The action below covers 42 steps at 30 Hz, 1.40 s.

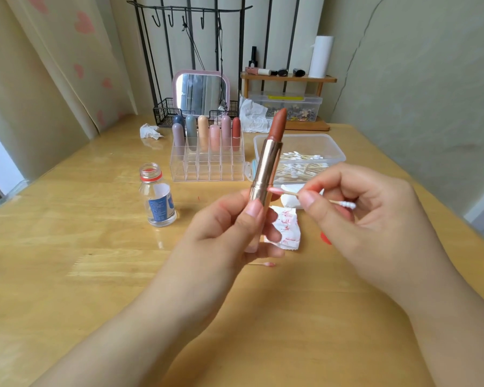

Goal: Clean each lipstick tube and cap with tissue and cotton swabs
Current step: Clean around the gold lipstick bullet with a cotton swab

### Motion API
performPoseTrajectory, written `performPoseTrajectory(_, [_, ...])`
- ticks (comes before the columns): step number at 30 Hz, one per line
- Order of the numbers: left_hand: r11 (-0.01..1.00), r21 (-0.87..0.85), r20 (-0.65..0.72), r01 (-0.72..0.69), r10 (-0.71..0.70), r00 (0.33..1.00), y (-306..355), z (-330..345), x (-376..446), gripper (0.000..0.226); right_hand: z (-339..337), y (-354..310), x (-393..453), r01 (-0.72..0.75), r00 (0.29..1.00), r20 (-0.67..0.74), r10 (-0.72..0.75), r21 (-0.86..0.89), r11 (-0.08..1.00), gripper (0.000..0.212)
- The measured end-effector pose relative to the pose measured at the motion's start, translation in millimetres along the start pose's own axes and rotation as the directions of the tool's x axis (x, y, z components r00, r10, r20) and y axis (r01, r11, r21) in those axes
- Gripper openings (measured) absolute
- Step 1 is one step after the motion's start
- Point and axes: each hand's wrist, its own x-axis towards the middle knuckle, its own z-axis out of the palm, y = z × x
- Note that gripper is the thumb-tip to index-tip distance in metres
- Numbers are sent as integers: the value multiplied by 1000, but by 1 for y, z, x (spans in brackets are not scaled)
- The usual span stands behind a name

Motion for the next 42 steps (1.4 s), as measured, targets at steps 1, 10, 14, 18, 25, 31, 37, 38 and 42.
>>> performPoseTrajectory(1, [998, -64, 37, 27, -25, 999, 0, 1, 0, 28, 0, 0, 1, -12, 1000, 4, 12, 28, 1000, 17])
performPoseTrajectory(10, [896, -409, 308, 175, -45, 950, 4, -2, 2, 29, 0, 4, 3, -101, 994, 65, 92, 140, 985, 4])
performPoseTrajectory(14, [909, -377, 314, 176, -53, 948, 2, -1, 1, 25, 1, 3, 3, -123, 991, 71, 110, 210, 970, 4])
performPoseTrajectory(18, [921, -358, 274, 151, -51, 960, 3, -2, 2, 27, -1, 4, 4, -109, 993, 66, 96, 248, 963, 9])
performPoseTrajectory(25, [975, -208, 130, 75, -49, 990, 5, -2, 0, 20, -8, 3, 5, -9, 1000, -18, 12, 169, 986, 14])
performPoseTrajectory(31, [1000, -16, 63, 22, -21, 998, 0, 0, -3, 20, 1, -3, 0, 84, 994, -71, -88, -59, 995, 13])
performPoseTrajectory(37, [980, 191, -4, -58, 60, 998, -3, 0, -4, 20, 2, -5, -3, 185, 970, -104, -220, -272, 944, 14])
performPoseTrajectory(38, [975, 214, -10, -61, 64, 998, -3, 0, -4, 21, 2, -4, -2, 183, 969, -112, -222, -287, 940, 14])
performPoseTrajectory(42, [981, 191, -43, -19, 28, 999, -4, -2, -2, 28, 12, -4, -5, 187, 981, 7, -191, -245, 951, 7])
